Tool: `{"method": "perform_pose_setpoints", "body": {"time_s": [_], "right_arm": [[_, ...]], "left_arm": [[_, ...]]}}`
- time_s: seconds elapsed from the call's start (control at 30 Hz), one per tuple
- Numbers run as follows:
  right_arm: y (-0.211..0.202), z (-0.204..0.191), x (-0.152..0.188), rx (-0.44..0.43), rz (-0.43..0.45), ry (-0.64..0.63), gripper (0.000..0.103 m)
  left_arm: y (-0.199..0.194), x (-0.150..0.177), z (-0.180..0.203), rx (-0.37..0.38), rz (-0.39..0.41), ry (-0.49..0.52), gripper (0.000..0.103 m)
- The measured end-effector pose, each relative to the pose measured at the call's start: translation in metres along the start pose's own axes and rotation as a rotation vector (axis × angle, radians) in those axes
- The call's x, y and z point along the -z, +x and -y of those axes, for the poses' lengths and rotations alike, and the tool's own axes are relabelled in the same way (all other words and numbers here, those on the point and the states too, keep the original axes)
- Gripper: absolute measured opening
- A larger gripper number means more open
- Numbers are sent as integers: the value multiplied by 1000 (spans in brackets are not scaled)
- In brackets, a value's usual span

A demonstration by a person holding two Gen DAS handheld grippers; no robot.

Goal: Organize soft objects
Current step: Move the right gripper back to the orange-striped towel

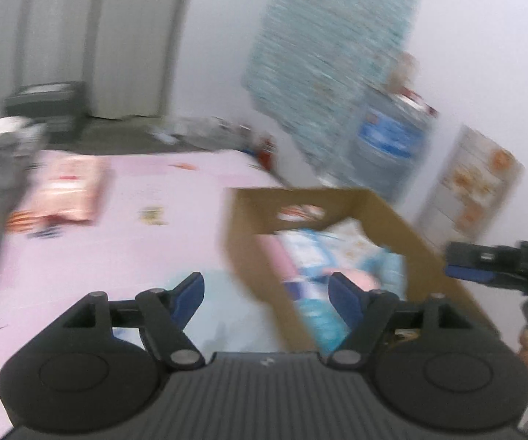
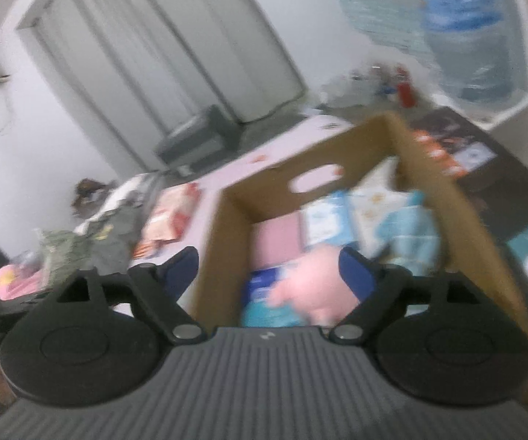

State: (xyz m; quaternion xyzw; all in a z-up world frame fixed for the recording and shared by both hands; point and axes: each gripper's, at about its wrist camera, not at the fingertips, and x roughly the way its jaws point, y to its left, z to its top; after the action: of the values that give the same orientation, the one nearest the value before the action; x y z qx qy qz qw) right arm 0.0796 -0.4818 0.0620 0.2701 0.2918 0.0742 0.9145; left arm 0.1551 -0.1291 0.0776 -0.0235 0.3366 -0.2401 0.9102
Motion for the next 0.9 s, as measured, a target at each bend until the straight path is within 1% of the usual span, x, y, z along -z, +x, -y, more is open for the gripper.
{"method": "perform_pose_setpoints", "body": {"time_s": [0.03, 0.13, 0.17, 0.27, 0.33, 0.43, 0.53, 0.63, 0.77, 0.9], "right_arm": [[1, -10, 3, -26, 1, -10, 92], [10, -43, 11, -111, -7, -37, 94], [15, -54, 14, -140, -15, -42, 94], [29, -84, 21, -203, -47, -41, 94], [39, -104, 28, -239, -72, -36, 94], [53, -130, 43, -296, -120, -27, 94], [70, -149, 63, -357, -196, 8, 94], [85, -164, 84, -412, -265, 41, 94], [109, -180, 113, -424, -364, 61, 86], [133, -192, 139, -419, -489, 65, 77]], "left_arm": [[-15, 4, -15, -42, 18, -22, 79], [-53, 21, -53, -160, 57, -78, 79], [-63, 28, -62, -189, 62, -98, 79], [-90, 53, -89, -261, 72, -161, 79], [-103, 71, -102, -277, 71, -199, 79], [-114, 96, -109, -274, 53, -241, 79], [-122, 119, -119, -269, 30, -270, 79], [-118, 142, -122, -234, -21, -315, 79], [-103, 167, -117, -179, -92, -342, 73], [-90, 176, -113, -146, -119, -338, 69]]}}
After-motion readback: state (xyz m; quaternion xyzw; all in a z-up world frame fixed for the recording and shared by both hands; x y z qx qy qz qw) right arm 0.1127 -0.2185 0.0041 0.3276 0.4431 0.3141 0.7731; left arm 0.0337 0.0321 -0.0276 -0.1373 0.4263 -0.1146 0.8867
